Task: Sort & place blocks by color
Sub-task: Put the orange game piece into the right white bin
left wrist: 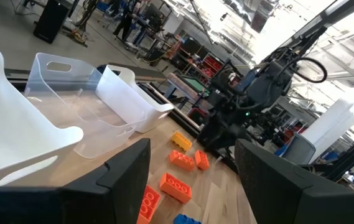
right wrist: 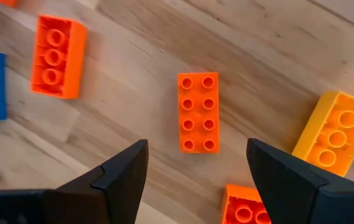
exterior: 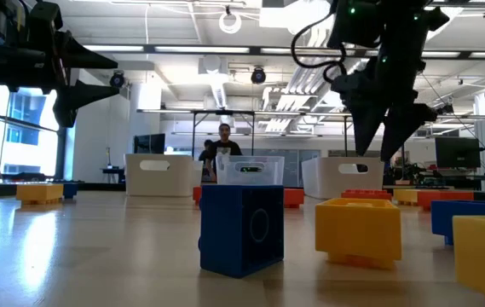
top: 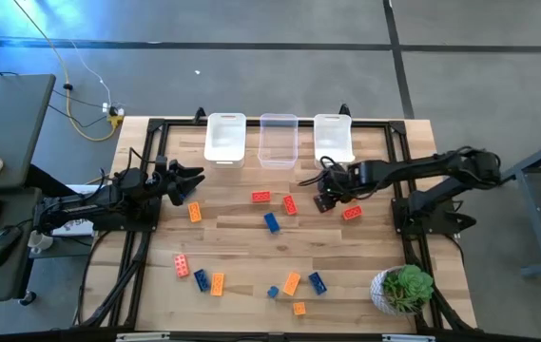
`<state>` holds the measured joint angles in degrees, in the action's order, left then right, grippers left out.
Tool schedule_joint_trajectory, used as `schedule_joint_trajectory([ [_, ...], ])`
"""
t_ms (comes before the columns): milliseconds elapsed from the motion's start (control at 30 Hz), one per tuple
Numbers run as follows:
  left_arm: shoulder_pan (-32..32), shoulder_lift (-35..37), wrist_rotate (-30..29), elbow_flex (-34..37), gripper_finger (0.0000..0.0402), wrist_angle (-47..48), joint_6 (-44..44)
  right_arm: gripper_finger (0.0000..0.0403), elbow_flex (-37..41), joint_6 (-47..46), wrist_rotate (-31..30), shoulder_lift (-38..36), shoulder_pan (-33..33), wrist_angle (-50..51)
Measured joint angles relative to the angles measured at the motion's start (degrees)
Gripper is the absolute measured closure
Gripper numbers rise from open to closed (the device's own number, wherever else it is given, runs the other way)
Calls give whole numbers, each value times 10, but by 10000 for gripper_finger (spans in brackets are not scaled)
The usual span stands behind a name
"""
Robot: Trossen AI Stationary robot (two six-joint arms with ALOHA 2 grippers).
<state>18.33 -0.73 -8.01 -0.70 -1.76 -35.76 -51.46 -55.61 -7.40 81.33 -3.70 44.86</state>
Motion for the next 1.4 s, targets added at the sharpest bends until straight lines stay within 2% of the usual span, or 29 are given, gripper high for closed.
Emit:
schedule_joint_trajectory([
  [967, 0, 0, -1, 0, 179, 0, 4, 148, 0, -14, 15, 154, 0, -65],
  [1067, 0, 0, -1, 0, 179, 0, 21, 176, 0, -24, 16, 154, 0, -64],
  [1267, 0, 0, -1, 0, 179, 0, 48, 285, 0, -29, 20, 154, 0, -63],
  [1400, 0, 0, -1, 0, 179, 0, 50, 291, 0, -29, 30, 148, 1, -63],
])
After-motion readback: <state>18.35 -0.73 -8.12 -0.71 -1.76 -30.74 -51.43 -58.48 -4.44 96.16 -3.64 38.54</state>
